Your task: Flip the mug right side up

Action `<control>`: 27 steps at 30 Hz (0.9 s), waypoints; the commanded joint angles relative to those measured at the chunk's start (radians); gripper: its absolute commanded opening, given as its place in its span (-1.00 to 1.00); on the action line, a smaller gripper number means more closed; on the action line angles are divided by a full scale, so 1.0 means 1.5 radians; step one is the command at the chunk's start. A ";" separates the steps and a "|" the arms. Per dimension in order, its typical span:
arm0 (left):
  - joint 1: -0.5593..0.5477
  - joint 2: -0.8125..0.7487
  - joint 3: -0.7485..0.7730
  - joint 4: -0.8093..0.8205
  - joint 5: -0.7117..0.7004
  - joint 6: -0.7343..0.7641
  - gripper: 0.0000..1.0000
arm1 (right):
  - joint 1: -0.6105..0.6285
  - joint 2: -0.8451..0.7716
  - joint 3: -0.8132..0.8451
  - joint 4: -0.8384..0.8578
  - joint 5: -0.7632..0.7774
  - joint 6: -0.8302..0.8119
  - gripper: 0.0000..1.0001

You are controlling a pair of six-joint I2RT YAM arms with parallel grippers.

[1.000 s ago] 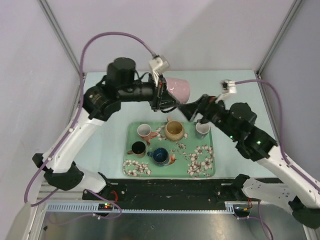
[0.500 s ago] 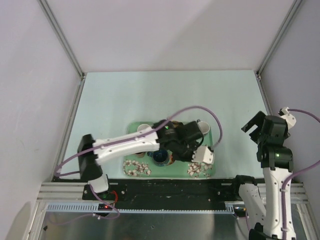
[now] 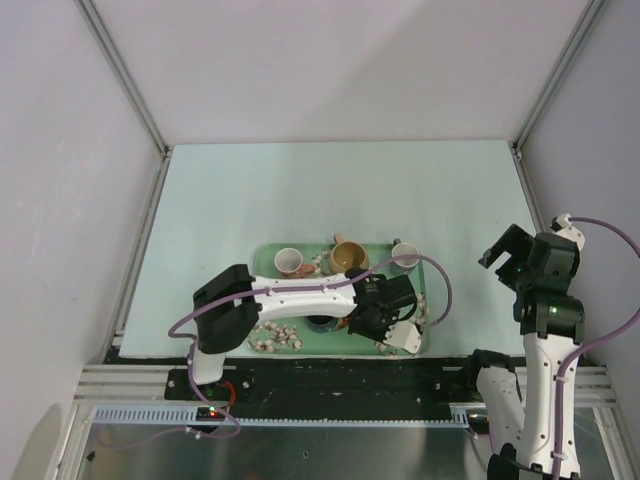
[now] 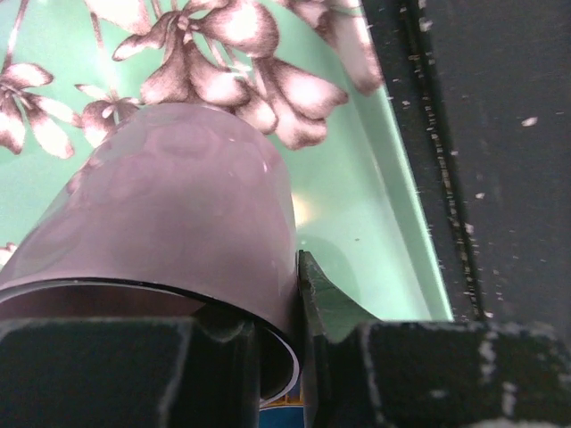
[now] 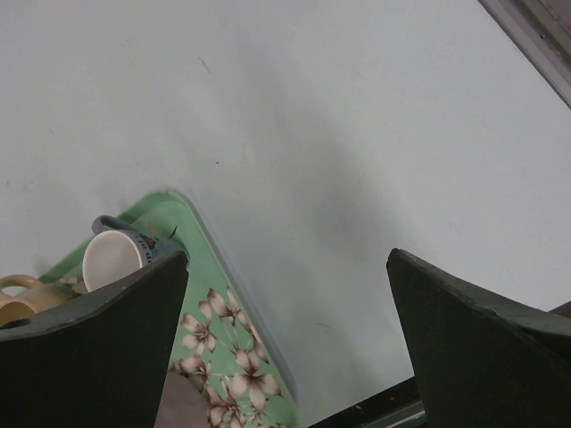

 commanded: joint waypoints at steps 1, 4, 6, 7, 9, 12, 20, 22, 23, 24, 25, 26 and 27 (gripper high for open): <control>-0.006 -0.002 -0.005 0.084 -0.069 0.040 -0.50 | -0.003 -0.011 -0.014 0.030 -0.021 -0.020 0.99; -0.008 -0.002 -0.003 0.092 -0.080 0.031 0.09 | -0.003 -0.007 -0.021 0.034 -0.026 -0.021 0.99; -0.010 -0.010 0.010 0.084 -0.103 0.007 0.38 | -0.003 -0.009 -0.023 0.037 -0.031 -0.023 0.99; -0.010 -0.018 0.025 0.076 -0.111 -0.003 0.48 | -0.003 -0.012 -0.022 0.040 -0.037 -0.027 0.99; -0.011 -0.044 0.052 0.050 -0.116 -0.018 0.64 | -0.003 -0.017 -0.022 0.046 -0.049 -0.036 0.99; -0.011 -0.100 0.083 0.019 -0.112 -0.036 0.82 | -0.003 -0.015 -0.022 0.055 -0.055 -0.043 0.99; 0.053 -0.320 0.104 -0.019 -0.174 -0.208 0.97 | 0.008 -0.019 -0.051 0.115 -0.111 -0.016 0.99; 0.119 -0.377 0.096 -0.018 -0.158 -0.285 0.99 | 0.018 -0.029 -0.080 0.150 -0.102 -0.015 0.99; 0.166 -0.400 0.086 -0.014 -0.152 -0.322 0.99 | 0.023 -0.033 -0.101 0.177 -0.095 -0.017 0.99; 0.209 -0.428 0.068 -0.004 -0.149 -0.351 0.99 | 0.028 -0.035 -0.117 0.196 -0.084 -0.018 0.99; 0.264 -0.448 0.050 0.007 -0.148 -0.385 0.99 | 0.032 -0.036 -0.135 0.216 -0.074 -0.019 0.99; 0.333 -0.469 0.026 0.020 -0.146 -0.410 0.99 | 0.038 -0.037 -0.149 0.230 -0.049 -0.020 0.99; 0.386 -0.483 0.008 0.030 -0.139 -0.441 0.99 | 0.043 -0.038 -0.166 0.246 -0.028 -0.022 0.99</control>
